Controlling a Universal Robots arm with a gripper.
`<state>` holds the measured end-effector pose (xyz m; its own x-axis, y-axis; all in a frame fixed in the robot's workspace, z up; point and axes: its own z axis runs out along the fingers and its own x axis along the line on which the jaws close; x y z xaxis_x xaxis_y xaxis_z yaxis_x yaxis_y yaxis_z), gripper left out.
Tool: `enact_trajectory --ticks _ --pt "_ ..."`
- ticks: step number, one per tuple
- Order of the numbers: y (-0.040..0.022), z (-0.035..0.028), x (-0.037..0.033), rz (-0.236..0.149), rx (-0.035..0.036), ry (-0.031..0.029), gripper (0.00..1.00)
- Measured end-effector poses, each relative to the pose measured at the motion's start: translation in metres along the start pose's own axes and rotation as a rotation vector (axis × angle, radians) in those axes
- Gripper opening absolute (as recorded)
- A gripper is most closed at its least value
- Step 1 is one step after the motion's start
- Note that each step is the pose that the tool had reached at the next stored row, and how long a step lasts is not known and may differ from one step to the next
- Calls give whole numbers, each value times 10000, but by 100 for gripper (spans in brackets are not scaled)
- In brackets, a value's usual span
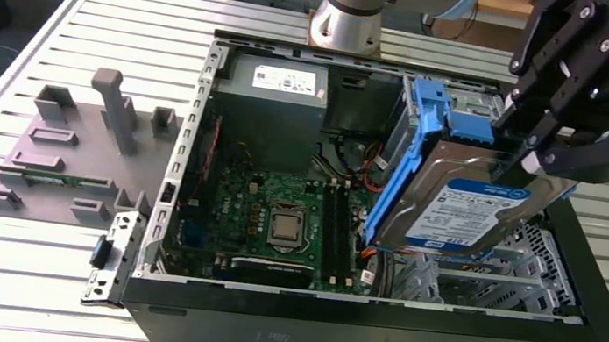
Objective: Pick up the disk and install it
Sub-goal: 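Pick up the disk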
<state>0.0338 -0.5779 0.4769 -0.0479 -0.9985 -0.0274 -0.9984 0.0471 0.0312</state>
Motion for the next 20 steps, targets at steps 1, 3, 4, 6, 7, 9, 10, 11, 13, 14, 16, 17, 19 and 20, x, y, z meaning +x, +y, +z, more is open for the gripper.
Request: enact_trajectory --ticks 1,3,4,6,7,9,10,11,13,14,16,17,19,20 --pt "-24 0 -1 1 0 0 35" --pt "-73 0 -3 0 -1 -1 35" --pt "-99 0 -5 0 -1 0 35" --pt "-149 0 -7 0 -2 -1 35" --pt "-173 0 -8 0 -3 -1 35" --pt "-216 1 -10 0 -5 -1 35" --pt "-234 2 -11 0 -4 -1 35" --pt "-251 3 -12 0 -5 -1 35" --pt "-287 5 -13 -1 -5 -1 35" --pt "-305 6 -14 -2 -5 -1 35" --pt "-343 8 -16 -3 -5 0 35" --pt "-361 9 -17 -4 -5 0 35" --pt "-404 14 -18 -3 -7 -1 35" --pt "-430 15 -20 -3 -10 0 35"
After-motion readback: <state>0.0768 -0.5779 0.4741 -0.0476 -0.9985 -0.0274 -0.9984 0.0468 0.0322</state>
